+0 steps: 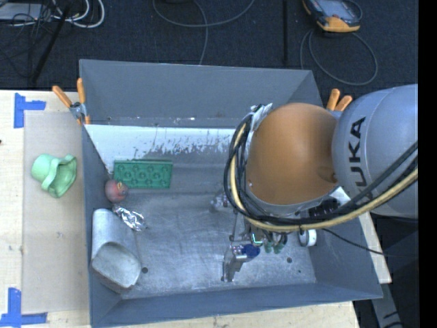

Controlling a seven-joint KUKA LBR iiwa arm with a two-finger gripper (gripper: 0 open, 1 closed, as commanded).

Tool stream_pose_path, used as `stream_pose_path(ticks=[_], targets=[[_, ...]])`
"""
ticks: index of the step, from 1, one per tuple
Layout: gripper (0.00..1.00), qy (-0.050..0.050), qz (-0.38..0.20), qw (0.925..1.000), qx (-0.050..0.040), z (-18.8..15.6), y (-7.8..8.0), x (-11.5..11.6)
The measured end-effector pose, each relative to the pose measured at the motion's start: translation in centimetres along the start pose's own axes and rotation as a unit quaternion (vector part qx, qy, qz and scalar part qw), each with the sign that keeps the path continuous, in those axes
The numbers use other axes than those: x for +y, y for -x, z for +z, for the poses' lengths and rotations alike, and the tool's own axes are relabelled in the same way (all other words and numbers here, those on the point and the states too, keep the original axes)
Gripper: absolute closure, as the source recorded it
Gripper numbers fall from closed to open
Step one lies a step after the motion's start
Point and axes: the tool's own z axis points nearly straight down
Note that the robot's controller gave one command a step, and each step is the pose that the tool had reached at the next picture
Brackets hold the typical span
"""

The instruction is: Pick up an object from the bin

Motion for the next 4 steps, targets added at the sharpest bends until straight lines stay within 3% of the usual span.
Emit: stream_pose_path(ticks=[1, 2, 3, 4], targets=[[0.0, 0.0, 0.001, 0.9999, -0.0101, -10.2, -0.5, -6.5], [0.0, 0.001, -0.189, 0.982, -0.0016, 8.1, 0.5, -15.9], [0.0, -0.002, -0.219, 0.9756, -0.0149, 14.5, 1.1, -12.9], [1.0, 0.0, -0.218, 0.976, -0.0054, 14.6, 0.6, -13.0]])
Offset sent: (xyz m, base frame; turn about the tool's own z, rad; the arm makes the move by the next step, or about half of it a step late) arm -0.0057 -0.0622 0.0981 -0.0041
